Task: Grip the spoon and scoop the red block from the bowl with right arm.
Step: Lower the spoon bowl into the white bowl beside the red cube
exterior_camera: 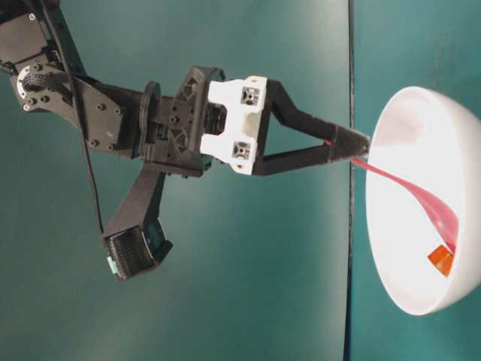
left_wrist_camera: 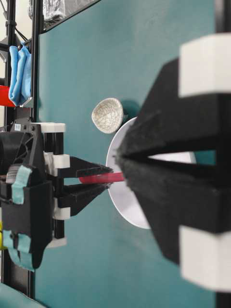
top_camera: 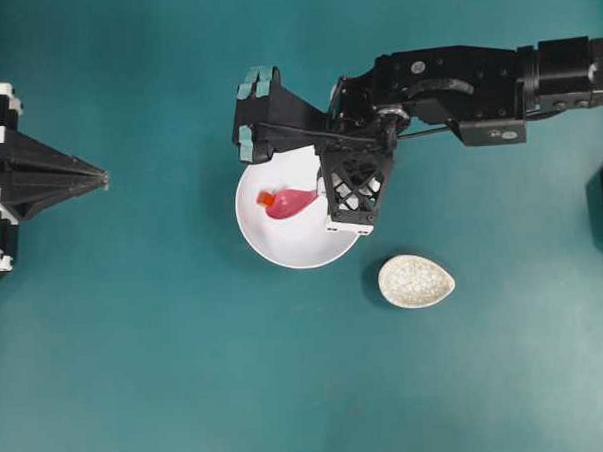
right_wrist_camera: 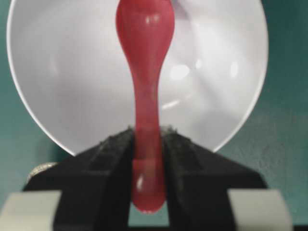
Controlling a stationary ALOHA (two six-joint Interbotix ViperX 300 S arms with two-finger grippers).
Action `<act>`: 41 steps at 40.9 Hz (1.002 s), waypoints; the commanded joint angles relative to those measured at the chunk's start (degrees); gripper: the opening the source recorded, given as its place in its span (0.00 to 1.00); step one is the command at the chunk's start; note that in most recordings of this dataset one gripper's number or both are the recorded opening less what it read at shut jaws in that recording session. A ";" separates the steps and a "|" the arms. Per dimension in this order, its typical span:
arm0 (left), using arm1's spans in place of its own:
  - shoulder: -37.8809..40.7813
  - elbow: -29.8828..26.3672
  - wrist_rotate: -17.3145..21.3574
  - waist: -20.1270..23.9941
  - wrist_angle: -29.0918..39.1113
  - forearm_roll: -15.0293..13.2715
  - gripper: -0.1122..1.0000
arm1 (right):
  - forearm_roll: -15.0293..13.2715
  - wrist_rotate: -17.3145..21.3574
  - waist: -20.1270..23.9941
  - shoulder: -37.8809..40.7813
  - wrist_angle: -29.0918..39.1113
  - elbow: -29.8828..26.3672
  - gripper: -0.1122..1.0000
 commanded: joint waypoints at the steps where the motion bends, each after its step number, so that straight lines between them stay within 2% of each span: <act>1: 0.44 -1.49 0.00 -0.09 -0.26 0.09 0.10 | -0.09 0.18 -0.18 -1.32 -1.41 -0.88 0.30; 15: 0.44 -1.49 0.00 -0.18 -0.26 0.09 0.10 | -0.09 0.97 0.09 -2.99 -5.71 2.02 0.30; 25: 0.44 -1.49 0.00 -0.18 -0.26 0.09 0.10 | -0.09 3.08 0.35 -5.19 -9.23 5.80 0.30; 41: 0.44 -1.49 0.00 -0.09 -0.26 0.09 0.10 | 0.00 3.69 1.32 -8.53 -14.77 11.60 0.30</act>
